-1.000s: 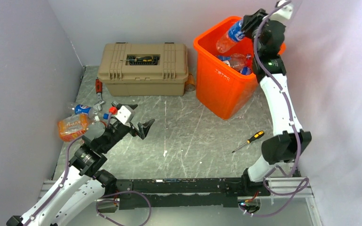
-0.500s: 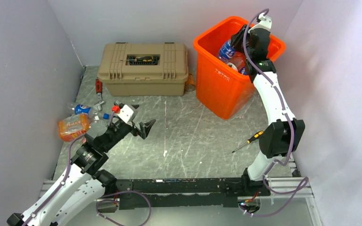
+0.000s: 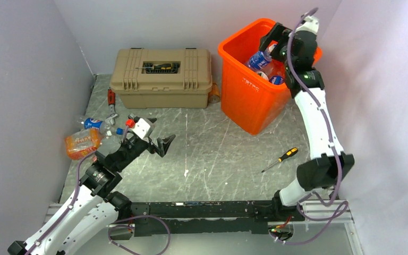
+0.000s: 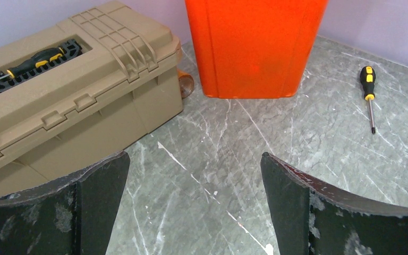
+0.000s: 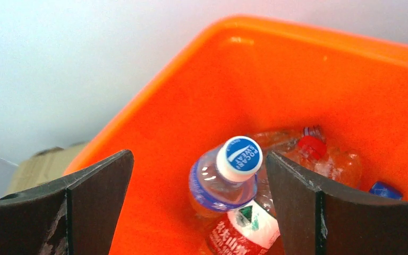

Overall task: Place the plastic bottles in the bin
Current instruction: Place the plastic bottle in the trash bin, then move the trash bin to the corner of the board.

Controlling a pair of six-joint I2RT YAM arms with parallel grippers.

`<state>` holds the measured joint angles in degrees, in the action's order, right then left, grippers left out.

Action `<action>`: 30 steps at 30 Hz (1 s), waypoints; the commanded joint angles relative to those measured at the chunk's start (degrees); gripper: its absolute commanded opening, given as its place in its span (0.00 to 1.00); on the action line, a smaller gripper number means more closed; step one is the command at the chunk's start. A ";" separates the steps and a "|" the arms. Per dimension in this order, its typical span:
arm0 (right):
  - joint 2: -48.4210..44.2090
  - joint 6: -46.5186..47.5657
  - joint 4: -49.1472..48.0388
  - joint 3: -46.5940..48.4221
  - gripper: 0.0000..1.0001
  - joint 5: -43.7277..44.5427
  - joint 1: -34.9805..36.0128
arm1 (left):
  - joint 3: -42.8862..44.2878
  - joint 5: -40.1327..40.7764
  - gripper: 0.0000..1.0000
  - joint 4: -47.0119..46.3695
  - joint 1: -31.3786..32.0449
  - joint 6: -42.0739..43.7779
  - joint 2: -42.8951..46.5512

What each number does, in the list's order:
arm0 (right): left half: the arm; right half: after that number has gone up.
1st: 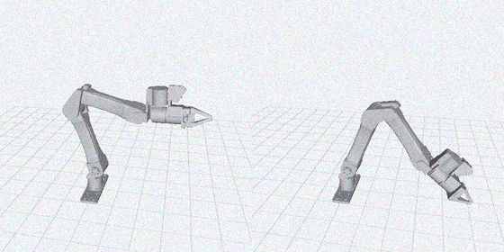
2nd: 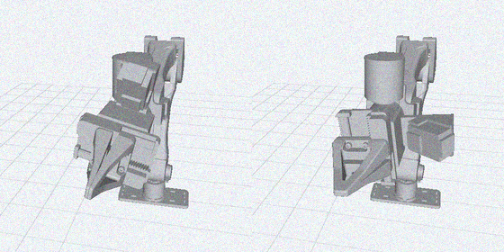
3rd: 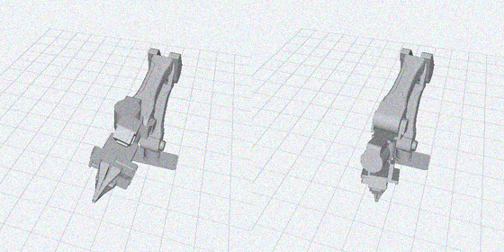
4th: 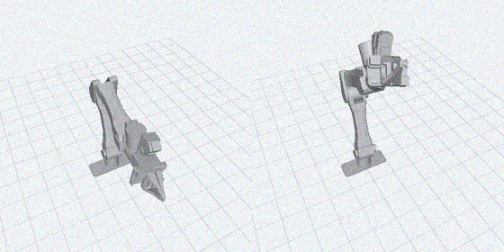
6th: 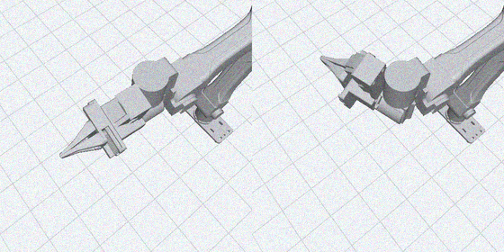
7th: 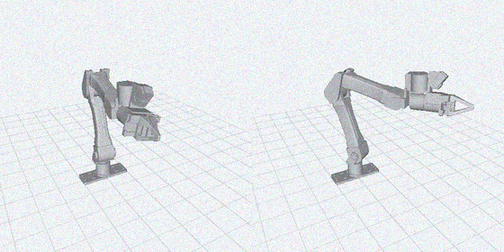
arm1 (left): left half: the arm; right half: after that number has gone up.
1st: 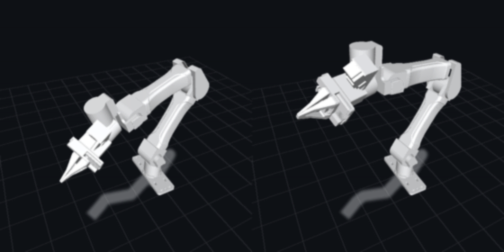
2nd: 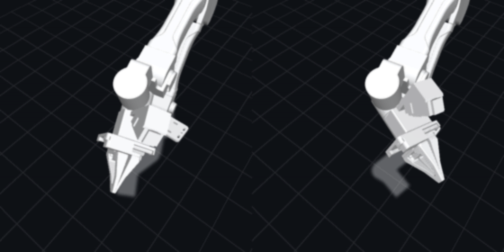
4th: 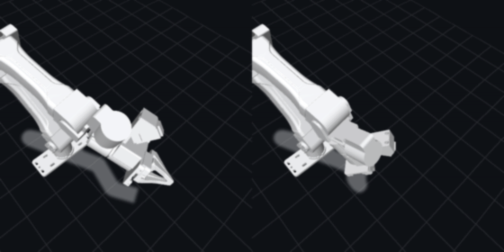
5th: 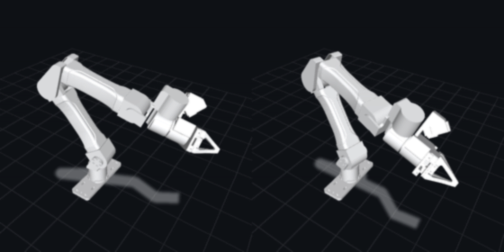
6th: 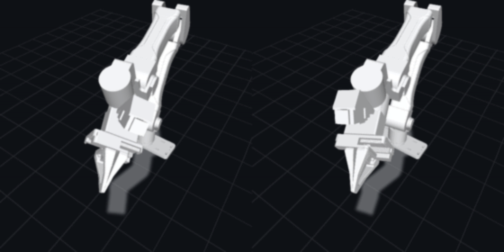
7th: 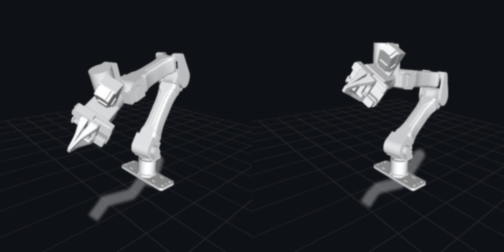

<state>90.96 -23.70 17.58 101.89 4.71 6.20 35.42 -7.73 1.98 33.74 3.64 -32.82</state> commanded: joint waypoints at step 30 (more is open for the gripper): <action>-35.66 -1.30 -23.11 -62.97 0.95 22.68 40.41 | 14.34 34.25 0.99 23.83 -2.64 -18.42 -18.76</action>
<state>54.15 -23.83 7.05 38.46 14.39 47.40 47.62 29.95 25.43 32.12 -12.91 -50.15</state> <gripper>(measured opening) 0.946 0.994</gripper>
